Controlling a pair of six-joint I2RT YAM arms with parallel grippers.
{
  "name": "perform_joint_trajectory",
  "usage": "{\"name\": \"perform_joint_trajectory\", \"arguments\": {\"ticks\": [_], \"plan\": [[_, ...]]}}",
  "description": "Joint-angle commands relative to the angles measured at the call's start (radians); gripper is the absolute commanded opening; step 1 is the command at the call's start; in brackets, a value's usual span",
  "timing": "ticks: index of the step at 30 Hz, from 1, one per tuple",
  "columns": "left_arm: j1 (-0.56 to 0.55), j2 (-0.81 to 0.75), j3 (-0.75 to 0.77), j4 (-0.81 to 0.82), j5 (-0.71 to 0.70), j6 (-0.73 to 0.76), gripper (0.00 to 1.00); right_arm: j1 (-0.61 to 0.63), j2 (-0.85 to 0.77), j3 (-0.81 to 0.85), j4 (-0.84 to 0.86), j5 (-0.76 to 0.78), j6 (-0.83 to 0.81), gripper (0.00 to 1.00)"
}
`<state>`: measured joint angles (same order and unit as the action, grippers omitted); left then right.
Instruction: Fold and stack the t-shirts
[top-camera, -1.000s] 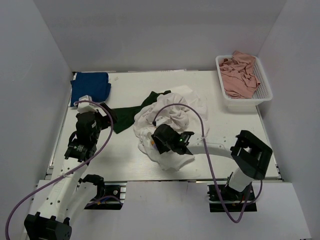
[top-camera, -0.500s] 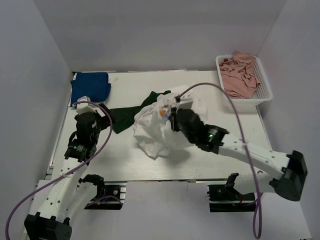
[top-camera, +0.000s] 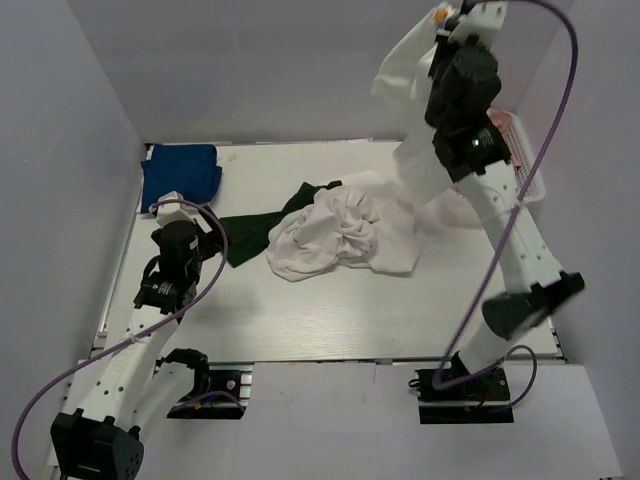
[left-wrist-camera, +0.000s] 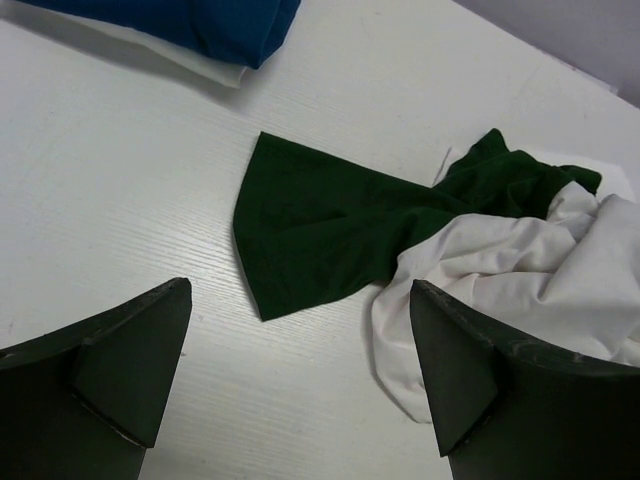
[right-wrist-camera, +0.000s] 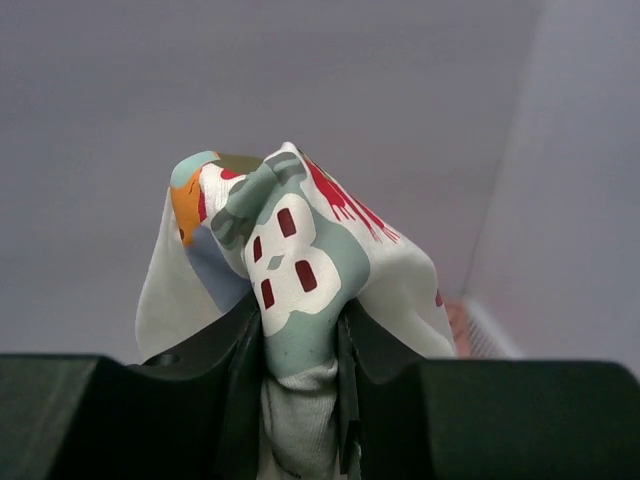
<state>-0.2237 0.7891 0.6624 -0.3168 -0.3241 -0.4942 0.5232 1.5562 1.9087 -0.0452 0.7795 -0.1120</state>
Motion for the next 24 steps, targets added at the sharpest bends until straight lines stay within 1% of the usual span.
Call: {"name": "perform_joint_trajectory", "arguments": {"ticks": [1,2,3,5,6,7,8,9,10,11,13,14,16,17,19,20,21,22,23,24], "plan": [[0.006,0.021,0.023,-0.013,-0.041,0.006,1.00,-0.142,0.148,0.391,0.048,0.007,-0.155,0.00],[0.006,0.021,0.023,-0.013,-0.055,0.006,1.00,-0.182,0.212,0.432,0.047,0.000,-0.190,0.00],[0.015,0.033,0.023,-0.013,-0.065,0.006,1.00,-0.219,0.255,0.458,0.085,-0.023,-0.216,0.00],[0.015,0.048,0.032,-0.013,-0.076,0.006,1.00,-0.276,0.274,0.429,0.120,-0.042,-0.221,0.00],[0.015,0.062,0.032,-0.013,-0.076,0.006,1.00,-0.316,0.280,0.406,0.154,-0.096,-0.197,0.00],[0.015,0.062,0.032,-0.013,-0.076,0.006,1.00,-0.339,0.283,0.339,0.156,-0.118,-0.164,0.00],[0.015,0.077,0.032,-0.013,-0.076,0.006,1.00,-0.359,0.286,0.310,0.171,-0.144,-0.152,0.00],[0.015,0.090,0.032,-0.013,-0.076,0.006,1.00,-0.411,0.303,0.244,0.176,-0.216,-0.112,0.00],[0.015,0.090,0.032,-0.013,-0.076,0.016,1.00,-0.432,0.318,0.219,0.168,-0.242,-0.073,0.00],[0.015,0.104,0.042,-0.013,-0.085,0.016,1.00,-0.484,0.371,0.214,0.107,-0.300,-0.020,0.00],[0.015,0.116,0.051,-0.013,-0.086,0.016,1.00,-0.509,0.433,0.222,0.047,-0.406,0.032,0.00],[0.015,0.125,0.051,-0.013,-0.096,0.016,1.00,-0.550,0.464,0.207,0.004,-0.437,0.044,0.00],[0.015,0.136,0.051,-0.013,-0.096,0.016,1.00,-0.581,0.498,0.173,-0.011,-0.500,0.058,0.00],[0.015,0.136,0.051,-0.013,-0.096,0.016,1.00,-0.589,0.524,0.139,-0.033,-0.508,0.072,0.00],[0.015,0.136,0.051,-0.013,-0.096,0.016,1.00,-0.614,0.553,0.136,-0.070,-0.499,0.104,0.00],[0.015,0.145,0.051,-0.013,-0.096,0.016,1.00,-0.620,0.592,0.142,-0.129,-0.479,0.147,0.00],[0.015,0.145,0.051,-0.013,-0.087,0.016,1.00,-0.638,0.602,0.150,-0.155,-0.444,0.165,0.14],[0.015,0.145,0.051,-0.022,-0.087,0.016,1.00,-0.641,0.613,0.168,-0.183,-0.421,0.202,0.48],[0.015,0.145,0.051,-0.022,-0.087,0.016,1.00,-0.646,0.619,0.187,-0.252,-0.425,0.207,0.90],[0.015,0.145,0.060,-0.022,-0.075,0.016,1.00,-0.647,0.614,0.197,-0.274,-0.436,0.210,0.90]]}}
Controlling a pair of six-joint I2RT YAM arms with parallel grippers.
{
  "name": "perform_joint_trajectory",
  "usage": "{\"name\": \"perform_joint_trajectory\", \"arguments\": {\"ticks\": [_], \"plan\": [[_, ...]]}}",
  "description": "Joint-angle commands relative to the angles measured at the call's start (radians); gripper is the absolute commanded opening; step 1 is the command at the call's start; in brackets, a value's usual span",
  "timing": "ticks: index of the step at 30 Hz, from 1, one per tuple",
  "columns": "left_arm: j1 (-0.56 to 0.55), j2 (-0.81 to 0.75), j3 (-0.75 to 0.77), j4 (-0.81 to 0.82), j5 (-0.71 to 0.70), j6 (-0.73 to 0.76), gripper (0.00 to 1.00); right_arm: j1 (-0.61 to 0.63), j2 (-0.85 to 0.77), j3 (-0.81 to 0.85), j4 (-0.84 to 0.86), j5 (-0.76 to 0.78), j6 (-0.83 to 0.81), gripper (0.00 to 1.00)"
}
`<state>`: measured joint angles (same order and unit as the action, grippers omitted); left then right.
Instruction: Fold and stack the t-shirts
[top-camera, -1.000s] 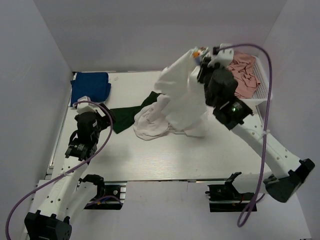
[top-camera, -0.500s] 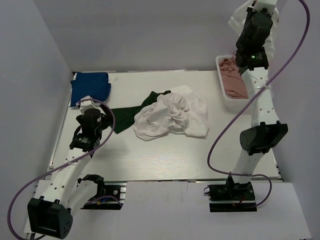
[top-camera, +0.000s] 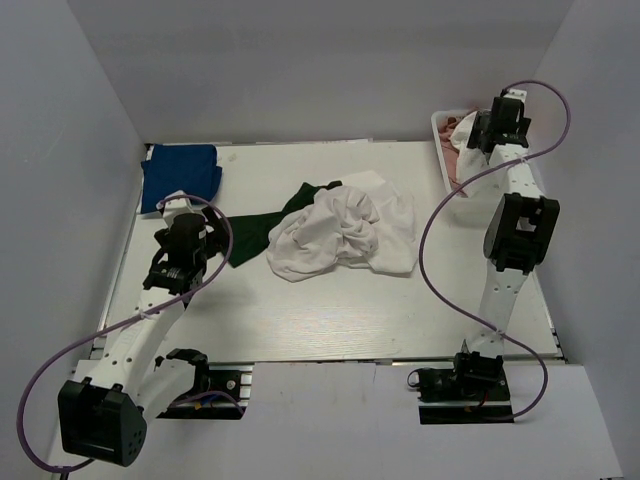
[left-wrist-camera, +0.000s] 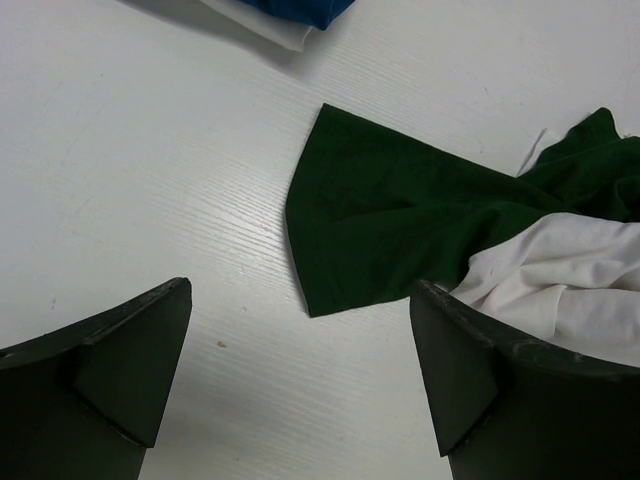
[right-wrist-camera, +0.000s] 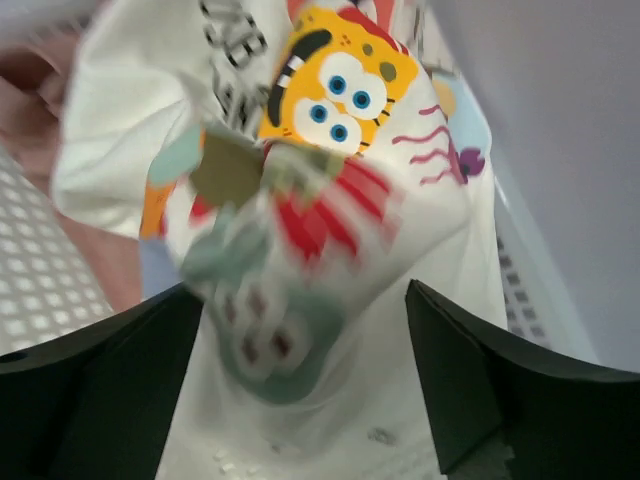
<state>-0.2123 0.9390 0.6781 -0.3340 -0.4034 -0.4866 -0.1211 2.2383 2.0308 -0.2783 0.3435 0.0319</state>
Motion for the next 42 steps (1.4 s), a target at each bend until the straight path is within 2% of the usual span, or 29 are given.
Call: {"name": "perform_joint_trajectory", "arguments": {"ticks": [1,5,8,11,12,15,16,17,18,20,21,23,27,28,29,31,32,33,38,41,42], "plan": [[0.004,-0.005,0.044,-0.005,0.014,0.008,1.00,0.011,-0.089,0.086,-0.083,-0.020,0.041,0.90],[0.004,-0.014,0.044,-0.016,0.023,0.008,1.00,0.049,-0.221,0.043,-0.097,-0.112,0.020,0.90],[0.004,-0.037,0.044,-0.016,0.032,-0.001,1.00,0.118,-0.376,-0.079,-0.061,-0.144,0.000,0.90],[0.004,-0.060,0.044,-0.016,0.063,-0.001,1.00,0.300,-0.512,-0.298,0.028,-0.101,-0.061,0.90],[0.004,-0.060,0.044,-0.016,0.078,-0.001,1.00,0.329,-0.544,-0.322,0.053,-0.077,-0.066,0.90],[0.004,-0.081,0.035,-0.025,0.078,-0.001,1.00,0.487,-0.580,-0.440,0.068,-0.087,0.025,0.90],[0.004,-0.082,0.035,-0.025,0.078,-0.001,1.00,0.514,-0.585,-0.537,0.111,-0.096,0.083,0.90],[0.004,-0.091,0.035,-0.025,0.078,-0.001,1.00,0.538,-0.577,-0.566,0.169,-0.107,0.094,0.90],[0.004,-0.091,0.035,-0.025,0.078,-0.010,1.00,0.655,-0.538,-0.605,0.172,-0.104,0.108,0.90],[0.004,-0.082,0.035,-0.025,0.087,-0.010,1.00,0.684,-0.499,-0.606,0.153,-0.065,0.114,0.90],[0.004,-0.082,0.035,-0.036,0.087,-0.010,1.00,0.763,-0.478,-0.606,0.148,-0.048,0.114,0.90],[0.004,-0.071,0.044,-0.036,0.087,-0.010,1.00,0.805,-0.393,-0.607,0.128,-0.002,0.144,0.90],[0.004,-0.071,0.044,-0.036,0.087,-0.010,1.00,0.857,-0.280,-0.598,0.109,-0.014,0.177,0.90],[0.004,-0.071,0.044,-0.036,0.087,-0.010,1.00,0.865,-0.269,-0.597,0.108,0.024,0.184,0.88],[0.004,-0.071,0.044,-0.036,0.087,-0.010,1.00,0.873,-0.261,-0.586,0.097,0.040,0.181,0.64],[0.004,-0.071,0.044,-0.036,0.087,-0.010,1.00,0.889,-0.279,-0.552,0.068,0.101,0.191,0.37],[0.004,-0.071,0.044,-0.036,0.087,-0.010,1.00,0.894,-0.295,-0.549,0.082,0.139,0.184,0.05],[0.004,-0.071,0.044,-0.036,0.087,-0.010,1.00,0.894,-0.362,-0.547,0.086,0.161,0.172,0.00],[0.004,-0.091,0.034,-0.036,0.087,-0.010,1.00,0.881,-0.575,-0.587,0.212,0.172,0.111,0.00],[0.004,-0.091,0.034,-0.036,0.087,-0.010,1.00,0.861,-0.683,-0.552,0.265,0.247,0.013,0.00],[0.004,-0.091,0.034,-0.036,0.087,-0.010,1.00,0.850,-0.687,-0.493,0.307,0.261,-0.018,0.00]]}}
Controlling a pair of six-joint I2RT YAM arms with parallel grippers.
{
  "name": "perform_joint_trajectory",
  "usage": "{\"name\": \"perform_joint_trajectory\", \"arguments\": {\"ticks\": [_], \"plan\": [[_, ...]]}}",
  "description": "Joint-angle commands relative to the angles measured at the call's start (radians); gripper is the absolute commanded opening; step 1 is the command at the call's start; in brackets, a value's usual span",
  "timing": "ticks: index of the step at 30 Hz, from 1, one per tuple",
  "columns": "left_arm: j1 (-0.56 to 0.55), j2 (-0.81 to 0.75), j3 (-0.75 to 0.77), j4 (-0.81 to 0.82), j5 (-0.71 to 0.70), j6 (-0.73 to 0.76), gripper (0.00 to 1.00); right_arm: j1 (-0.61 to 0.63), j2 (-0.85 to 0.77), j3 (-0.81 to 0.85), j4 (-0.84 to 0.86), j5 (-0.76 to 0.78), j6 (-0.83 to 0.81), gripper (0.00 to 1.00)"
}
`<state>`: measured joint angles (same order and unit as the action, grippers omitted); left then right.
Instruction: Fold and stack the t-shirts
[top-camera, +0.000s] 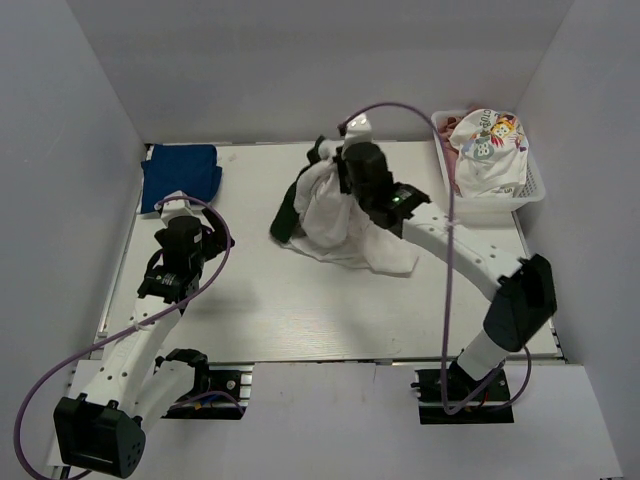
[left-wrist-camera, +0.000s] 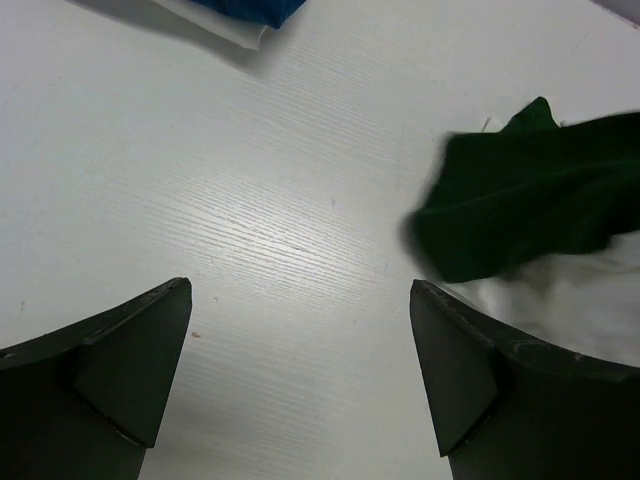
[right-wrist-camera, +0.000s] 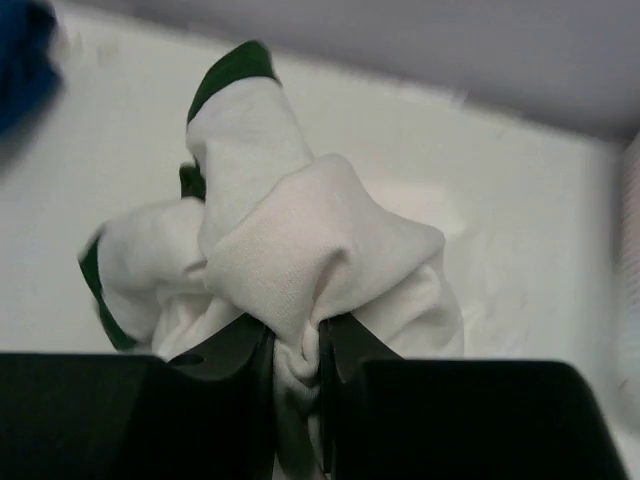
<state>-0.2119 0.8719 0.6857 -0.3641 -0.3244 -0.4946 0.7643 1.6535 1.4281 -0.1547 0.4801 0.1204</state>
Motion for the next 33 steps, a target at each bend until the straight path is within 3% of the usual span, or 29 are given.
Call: {"name": "perform_joint_trajectory", "arguments": {"ticks": [1,10,14,18,22,25,26,30,33], "plan": [[0.003,-0.024,0.026,-0.006,0.008,-0.002,1.00,-0.072,-0.104,0.139,0.182,0.136,-0.113,0.00],[0.003,0.019,0.035,-0.015,-0.030,-0.002,1.00,-0.327,0.038,0.662,0.156,0.221,-0.298,0.00],[0.003,0.039,0.035,-0.015,-0.041,-0.002,1.00,-0.442,0.138,0.791,0.130,0.239,-0.344,0.00],[0.003,0.088,0.055,-0.015,-0.061,-0.002,1.00,-0.600,0.186,0.732,0.135,0.242,-0.315,0.00],[0.003,0.118,0.064,-0.024,-0.051,-0.002,1.00,-0.732,0.247,0.620,0.069,0.218,-0.178,0.00],[0.003,0.147,0.074,-0.024,-0.041,0.007,1.00,-0.819,0.327,0.597,-0.065,0.187,-0.053,0.00],[0.003,0.160,0.083,-0.024,-0.041,0.007,1.00,-0.832,0.372,0.632,-0.203,0.213,-0.019,0.01],[0.003,0.187,0.094,-0.024,0.004,0.025,1.00,-0.884,0.453,0.802,-0.422,0.164,0.116,0.90],[0.003,0.208,0.103,-0.003,0.076,0.034,1.00,-0.876,0.370,0.772,-0.430,0.062,0.111,0.90]]}}
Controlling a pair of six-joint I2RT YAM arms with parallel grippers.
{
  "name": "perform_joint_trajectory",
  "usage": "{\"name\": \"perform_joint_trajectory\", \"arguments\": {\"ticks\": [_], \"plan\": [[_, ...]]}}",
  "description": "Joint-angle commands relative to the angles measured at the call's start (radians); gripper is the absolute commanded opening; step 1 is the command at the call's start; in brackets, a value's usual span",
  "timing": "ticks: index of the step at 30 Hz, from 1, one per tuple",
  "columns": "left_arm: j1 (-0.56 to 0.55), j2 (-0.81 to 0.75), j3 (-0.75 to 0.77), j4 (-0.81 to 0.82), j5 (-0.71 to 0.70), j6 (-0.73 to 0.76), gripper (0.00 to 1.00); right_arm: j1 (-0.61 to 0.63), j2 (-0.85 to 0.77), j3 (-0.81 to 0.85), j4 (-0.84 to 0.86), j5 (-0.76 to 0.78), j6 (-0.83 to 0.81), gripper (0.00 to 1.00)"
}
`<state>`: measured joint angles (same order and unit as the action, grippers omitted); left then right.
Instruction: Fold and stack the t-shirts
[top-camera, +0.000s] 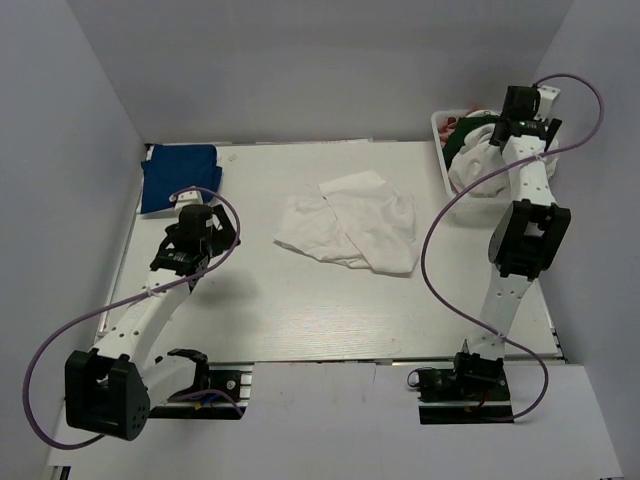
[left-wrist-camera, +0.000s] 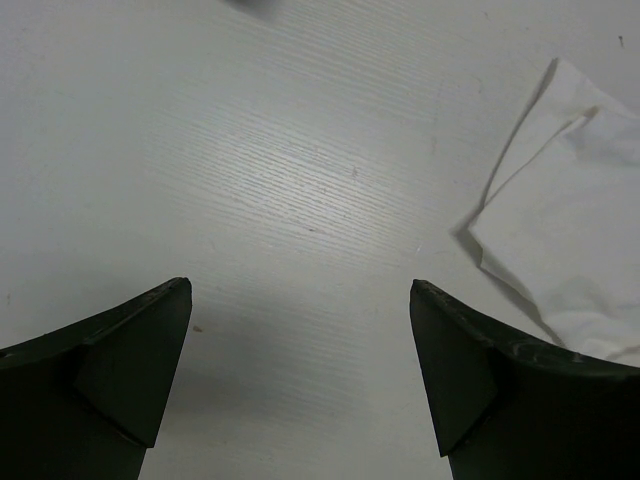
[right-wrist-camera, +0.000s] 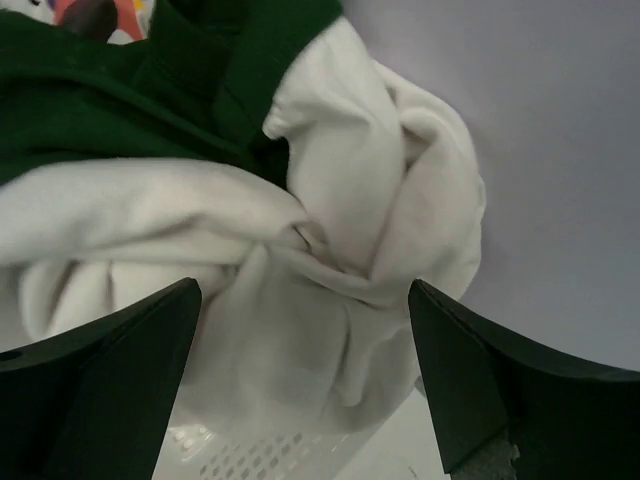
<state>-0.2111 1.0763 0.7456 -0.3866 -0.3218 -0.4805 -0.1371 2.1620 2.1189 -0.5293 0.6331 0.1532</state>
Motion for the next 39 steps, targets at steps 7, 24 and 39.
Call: {"name": "perform_joint_trajectory", "arguments": {"ticks": [7,24,39], "plan": [[-0.017,0.193,0.104,0.135,0.344,0.020,1.00,0.205,-0.465,-0.294,0.080,-0.377,-0.020,0.90],[-0.138,0.769,0.363,0.193,0.589,0.002,0.74,0.717,-0.606,-0.996,0.179,-0.260,0.140,0.90],[-0.168,0.671,0.348,0.174,0.405,-0.010,0.00,0.832,-0.459,-1.106,0.183,-0.024,0.290,0.38]]}}
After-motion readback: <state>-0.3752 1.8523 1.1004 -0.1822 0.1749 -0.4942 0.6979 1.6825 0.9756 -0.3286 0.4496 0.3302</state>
